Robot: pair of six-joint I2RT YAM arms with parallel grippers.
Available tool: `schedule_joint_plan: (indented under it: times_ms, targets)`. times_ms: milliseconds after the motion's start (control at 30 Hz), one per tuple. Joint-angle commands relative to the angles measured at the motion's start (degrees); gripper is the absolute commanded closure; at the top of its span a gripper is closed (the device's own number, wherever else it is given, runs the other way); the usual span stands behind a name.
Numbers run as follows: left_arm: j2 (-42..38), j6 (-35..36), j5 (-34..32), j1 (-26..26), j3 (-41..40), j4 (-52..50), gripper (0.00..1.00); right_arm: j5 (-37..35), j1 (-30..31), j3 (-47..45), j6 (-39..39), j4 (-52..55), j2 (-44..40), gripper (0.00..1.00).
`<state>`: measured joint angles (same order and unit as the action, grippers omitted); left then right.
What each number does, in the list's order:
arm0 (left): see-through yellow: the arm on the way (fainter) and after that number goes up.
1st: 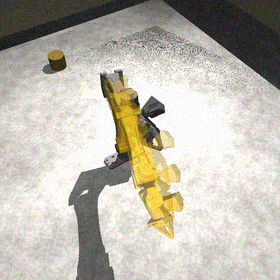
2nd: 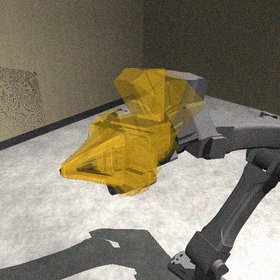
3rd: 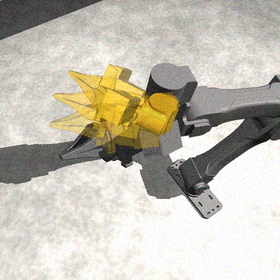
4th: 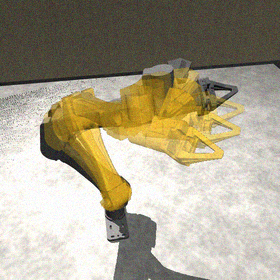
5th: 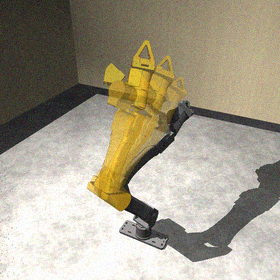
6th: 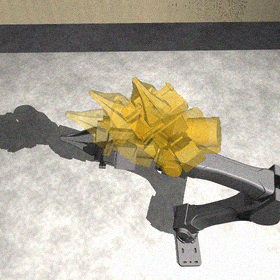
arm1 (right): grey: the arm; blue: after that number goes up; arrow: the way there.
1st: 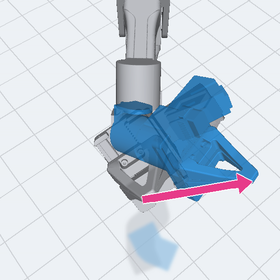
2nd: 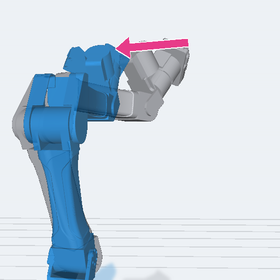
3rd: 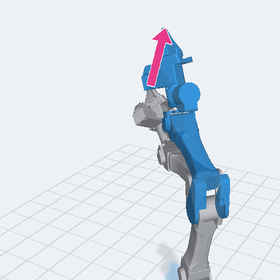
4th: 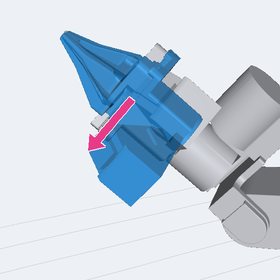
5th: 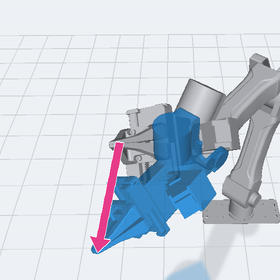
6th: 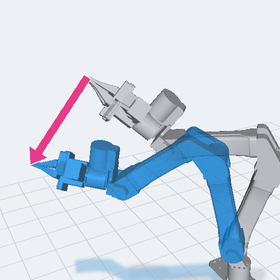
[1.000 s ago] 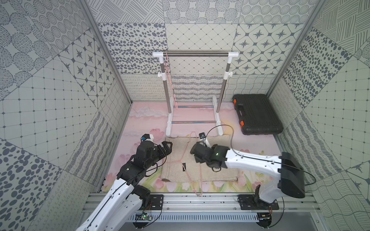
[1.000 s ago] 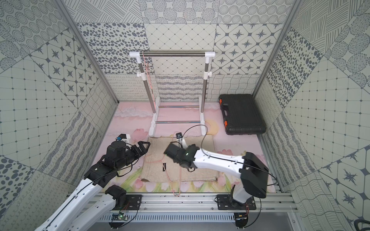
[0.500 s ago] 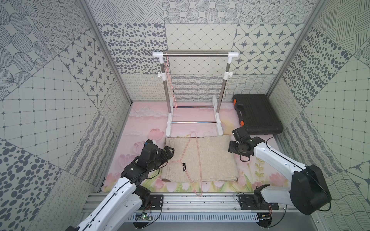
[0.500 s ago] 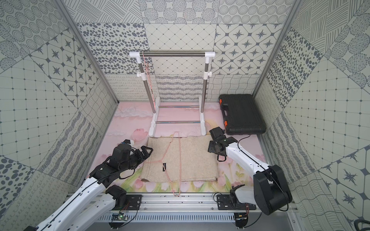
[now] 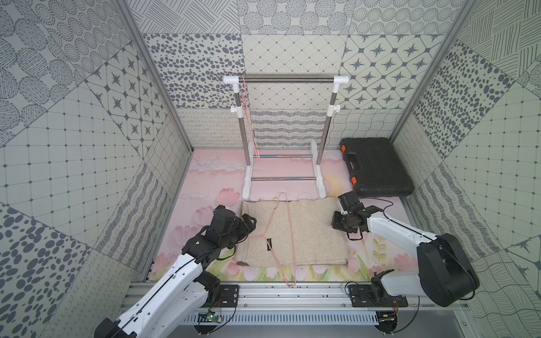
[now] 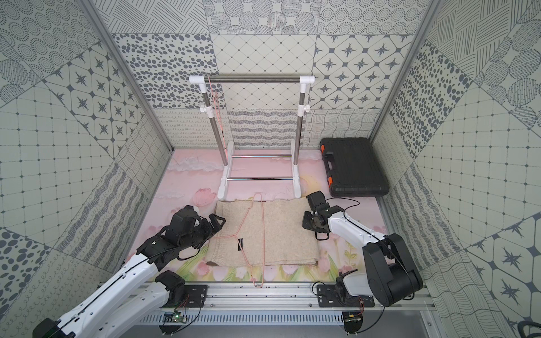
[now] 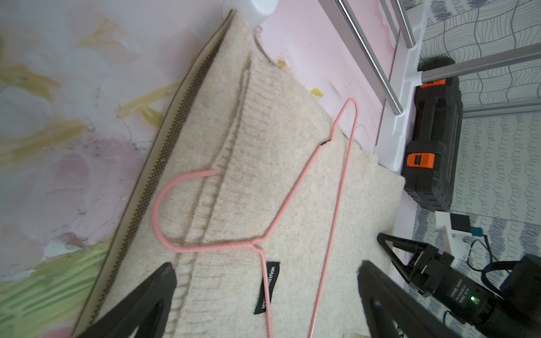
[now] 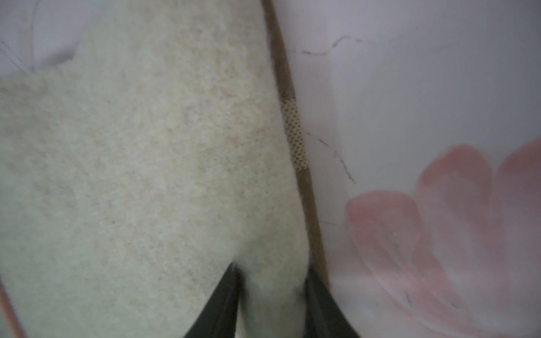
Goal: Hang the scarf on the hanger
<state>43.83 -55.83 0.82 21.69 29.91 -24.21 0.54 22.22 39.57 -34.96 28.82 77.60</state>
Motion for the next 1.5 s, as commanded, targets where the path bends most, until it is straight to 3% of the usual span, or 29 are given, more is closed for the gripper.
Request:
schedule_joint_plan:
  times_ms: [0,200,300,500,600,767,900,1100,1333,1467]
  targets:
    - [0.79,-0.34,-1.74,0.26,0.38,2.57,0.01,-0.21,0.92,-0.74,-1.01,-1.06,-2.94,0.85]
    - [1.10,0.30,-1.77,0.24,0.53,3.19,0.01,-9.01,5.79,4.16,0.25,6.96,-5.08,0.86]
    - [1.01,0.74,-1.47,0.29,0.58,3.54,0.01,-12.97,9.22,8.80,1.30,11.20,-3.75,1.00]
    - [0.57,1.33,-0.92,0.28,0.80,3.51,0.01,-15.32,16.08,16.26,1.26,15.31,0.56,1.00]
    - [-0.42,1.65,-0.34,0.27,1.11,3.12,0.01,-12.02,19.80,22.23,0.86,17.42,3.91,1.00]
    - [-3.47,0.78,-0.93,0.28,3.27,-0.96,0.01,-0.32,25.55,32.60,-1.14,16.17,12.59,1.00]
    - [-6.60,-4.25,-0.72,0.22,2.85,-5.37,0.01,5.81,28.69,37.47,-4.10,11.60,19.31,1.00]
    - [-6.95,-14.65,2.16,0.30,0.36,-8.25,0.01,10.99,29.42,37.54,-8.90,2.99,25.70,1.00]
    - [-3.33,-22.85,3.93,1.21,-2.40,-1.97,0.20,14.50,30.16,35.66,-11.56,-9.61,32.36,1.00]
    - [0.57,-25.53,3.39,3.67,-2.32,2.95,0.33,16.78,30.08,35.32,-10.87,-10.31,33.28,1.00]
